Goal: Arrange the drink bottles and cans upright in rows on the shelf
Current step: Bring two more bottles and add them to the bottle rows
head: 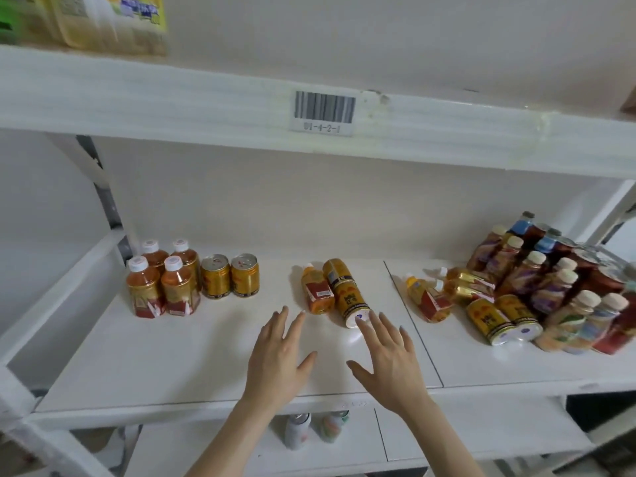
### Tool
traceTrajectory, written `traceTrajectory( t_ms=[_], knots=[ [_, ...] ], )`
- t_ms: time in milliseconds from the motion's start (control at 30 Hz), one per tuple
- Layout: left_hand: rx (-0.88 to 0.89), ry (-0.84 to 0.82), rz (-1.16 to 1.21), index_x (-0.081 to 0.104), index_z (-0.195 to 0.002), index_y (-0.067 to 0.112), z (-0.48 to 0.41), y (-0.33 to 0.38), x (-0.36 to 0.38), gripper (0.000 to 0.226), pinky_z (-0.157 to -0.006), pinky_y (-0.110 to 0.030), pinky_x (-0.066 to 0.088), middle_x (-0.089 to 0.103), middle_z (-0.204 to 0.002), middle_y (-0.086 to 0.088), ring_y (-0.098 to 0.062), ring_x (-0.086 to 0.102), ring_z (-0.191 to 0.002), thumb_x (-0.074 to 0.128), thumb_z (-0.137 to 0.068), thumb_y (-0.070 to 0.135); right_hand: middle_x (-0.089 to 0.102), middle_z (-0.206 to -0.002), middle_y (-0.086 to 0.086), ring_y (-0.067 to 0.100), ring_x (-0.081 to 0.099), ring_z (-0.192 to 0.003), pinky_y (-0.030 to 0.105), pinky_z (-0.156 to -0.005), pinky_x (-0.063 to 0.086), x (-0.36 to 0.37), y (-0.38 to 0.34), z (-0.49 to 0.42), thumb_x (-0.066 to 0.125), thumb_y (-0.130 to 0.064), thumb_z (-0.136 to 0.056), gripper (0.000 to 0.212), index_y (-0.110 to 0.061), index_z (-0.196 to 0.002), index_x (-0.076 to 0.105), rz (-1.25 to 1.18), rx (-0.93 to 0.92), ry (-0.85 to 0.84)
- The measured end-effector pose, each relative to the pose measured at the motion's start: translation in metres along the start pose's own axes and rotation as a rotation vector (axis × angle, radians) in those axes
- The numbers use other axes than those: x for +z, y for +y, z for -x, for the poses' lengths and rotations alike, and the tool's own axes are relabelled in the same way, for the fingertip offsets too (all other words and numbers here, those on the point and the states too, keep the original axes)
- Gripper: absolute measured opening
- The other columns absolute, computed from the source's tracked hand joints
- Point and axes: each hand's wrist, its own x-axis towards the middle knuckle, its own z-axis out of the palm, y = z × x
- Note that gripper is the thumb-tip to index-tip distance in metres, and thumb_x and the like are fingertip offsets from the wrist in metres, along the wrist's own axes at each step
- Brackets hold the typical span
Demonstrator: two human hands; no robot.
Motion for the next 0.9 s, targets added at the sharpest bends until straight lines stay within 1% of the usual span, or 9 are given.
traceTrajectory(
  t_ms=[100, 200, 433, 533, 600, 667, 733, 833, 900],
  knots=[
    [0.061, -0.036, -0.046, 0.039, -0.141, 0.024, -0.007, 0.011, 0.013, 0.069, -0.106, -0.042, 0.038, 0.04, -0.148, -0.012, -0.033, 0.038, -0.135, 0.061, -0.081, 0.049, 0.027, -0.156, 0.006, 0.026, 0.022, -0.144, 0.049, -0.114, 0.021, 0.0, 0.024, 0.004, 0.049, -0.058, -0.083, 0.073, -0.025, -0.145, 0.029, 0.007, 0.044, -0.016],
    [0.092, -0.039, -0.067, 0.041, -0.14, 0.021, -0.014, 0.024, 0.025, 0.07, -0.103, -0.043, 0.04, 0.045, -0.144, -0.014, -0.035, 0.043, -0.131, 0.063, -0.08, 0.049, 0.023, -0.157, 0.006, 0.026, 0.018, -0.145, 0.05, -0.115, 0.019, -0.001, 0.048, 0.006, 0.049, -0.057, -0.085, 0.073, -0.025, -0.147, 0.027, -0.003, 0.087, -0.036],
    [0.134, 0.004, -0.071, 0.05, -0.133, 0.018, -0.045, 0.062, 0.054, 0.07, -0.091, -0.038, 0.05, 0.052, -0.136, -0.012, -0.031, 0.055, -0.12, 0.069, -0.073, 0.049, 0.042, -0.148, 0.006, 0.029, 0.037, -0.138, 0.052, -0.104, 0.037, -0.008, 0.111, -0.015, 0.045, -0.06, -0.077, 0.071, -0.022, -0.138, 0.044, 0.003, 0.156, 0.003],
    [0.072, 0.03, -0.038, 0.05, -0.134, 0.017, -0.065, 0.075, 0.069, 0.069, -0.094, -0.039, 0.049, 0.051, -0.137, -0.011, -0.032, 0.052, -0.122, 0.063, -0.076, 0.052, 0.043, -0.148, 0.006, 0.029, 0.037, -0.137, 0.051, -0.105, 0.036, -0.008, 0.145, -0.034, 0.05, -0.059, -0.077, 0.072, -0.022, -0.139, 0.043, -0.024, 0.142, 0.007],
    [0.02, 0.048, -0.057, 0.049, -0.135, 0.017, -0.078, 0.079, 0.078, 0.07, -0.094, -0.041, 0.048, 0.05, -0.139, -0.013, -0.033, 0.052, -0.123, 0.053, -0.077, 0.058, 0.045, -0.146, 0.007, 0.031, 0.037, -0.137, 0.05, -0.105, 0.036, -0.006, 0.166, -0.047, 0.053, -0.058, -0.079, 0.071, -0.021, -0.139, 0.042, -0.04, 0.131, 0.013],
    [-0.054, 0.059, -0.056, 0.047, -0.137, 0.019, -0.092, 0.08, 0.082, 0.076, -0.094, -0.043, 0.048, 0.047, -0.141, -0.014, -0.034, 0.049, -0.125, 0.042, -0.076, 0.063, 0.04, -0.149, 0.007, 0.031, 0.033, -0.139, 0.049, -0.107, 0.033, -0.005, 0.184, -0.06, 0.053, -0.057, -0.083, 0.069, -0.022, -0.141, 0.038, -0.057, 0.131, -0.007],
    [-0.13, 0.063, -0.04, 0.043, -0.139, 0.02, -0.105, 0.075, 0.085, 0.079, -0.094, -0.042, 0.049, 0.044, -0.144, -0.012, -0.033, 0.047, -0.126, 0.039, -0.075, 0.066, 0.032, -0.154, 0.007, 0.029, 0.028, -0.141, 0.046, -0.11, 0.029, -0.002, 0.197, -0.072, 0.048, -0.058, -0.087, 0.068, -0.025, -0.144, 0.032, -0.077, 0.128, -0.037],
    [-0.22, 0.075, -0.017, 0.04, -0.141, 0.019, -0.122, 0.061, 0.087, 0.077, -0.098, -0.041, 0.044, 0.04, -0.148, -0.008, -0.032, 0.045, -0.127, 0.048, -0.077, 0.062, 0.025, -0.156, 0.005, 0.027, 0.026, -0.142, 0.042, -0.111, 0.028, 0.007, 0.21, -0.086, 0.043, -0.057, -0.089, 0.068, -0.027, -0.147, 0.023, -0.115, 0.134, -0.099],
    [-0.27, 0.061, -0.02, 0.035, -0.144, 0.02, -0.132, 0.051, 0.09, 0.074, -0.101, -0.041, 0.041, 0.038, -0.149, -0.005, -0.03, 0.042, -0.13, 0.059, -0.081, 0.053, 0.026, -0.155, 0.005, 0.028, 0.029, -0.14, 0.042, -0.108, 0.033, 0.016, 0.215, -0.092, 0.044, -0.056, -0.089, 0.068, -0.027, -0.147, 0.022, -0.144, 0.142, -0.137]
  ],
)
